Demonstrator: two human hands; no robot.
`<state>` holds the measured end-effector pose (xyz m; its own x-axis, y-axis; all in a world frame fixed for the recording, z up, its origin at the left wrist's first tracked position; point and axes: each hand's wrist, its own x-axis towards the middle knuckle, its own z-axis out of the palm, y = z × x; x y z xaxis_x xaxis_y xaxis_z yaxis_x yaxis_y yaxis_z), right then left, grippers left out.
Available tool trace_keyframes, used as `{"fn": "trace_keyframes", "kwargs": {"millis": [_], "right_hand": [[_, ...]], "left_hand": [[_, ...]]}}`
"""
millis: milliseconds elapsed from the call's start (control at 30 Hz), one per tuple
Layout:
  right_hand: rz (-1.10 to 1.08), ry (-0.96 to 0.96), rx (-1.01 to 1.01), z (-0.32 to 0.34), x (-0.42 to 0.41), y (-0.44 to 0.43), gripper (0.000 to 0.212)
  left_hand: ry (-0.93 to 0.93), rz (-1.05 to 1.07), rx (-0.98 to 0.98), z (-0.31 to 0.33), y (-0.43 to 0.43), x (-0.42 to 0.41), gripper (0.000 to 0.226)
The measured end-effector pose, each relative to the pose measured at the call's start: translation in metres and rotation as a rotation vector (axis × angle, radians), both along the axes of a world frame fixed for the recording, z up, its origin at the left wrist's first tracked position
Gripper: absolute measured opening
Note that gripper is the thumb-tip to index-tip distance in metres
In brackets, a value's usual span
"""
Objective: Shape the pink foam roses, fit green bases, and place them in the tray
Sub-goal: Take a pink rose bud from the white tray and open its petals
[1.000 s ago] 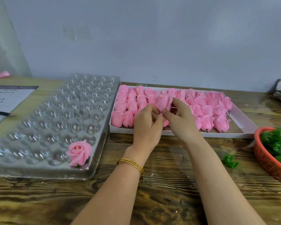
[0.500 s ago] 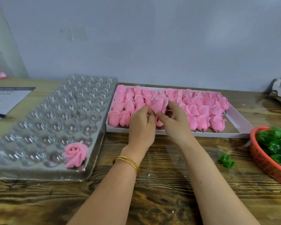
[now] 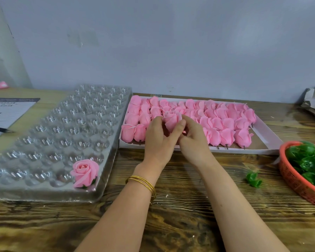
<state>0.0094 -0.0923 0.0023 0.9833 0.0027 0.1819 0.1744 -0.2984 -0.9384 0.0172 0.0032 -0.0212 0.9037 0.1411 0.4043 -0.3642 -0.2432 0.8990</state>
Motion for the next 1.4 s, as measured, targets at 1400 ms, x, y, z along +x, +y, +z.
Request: {"fn": "trace_keyframes", "kwargs": {"millis": [1400], "right_hand": [[0.063,0.058,0.324,0.008,0.028,0.009,0.017]], "left_hand": [[0.082,-0.008,-0.029,0.002,0.003,0.012,0.035]]}}
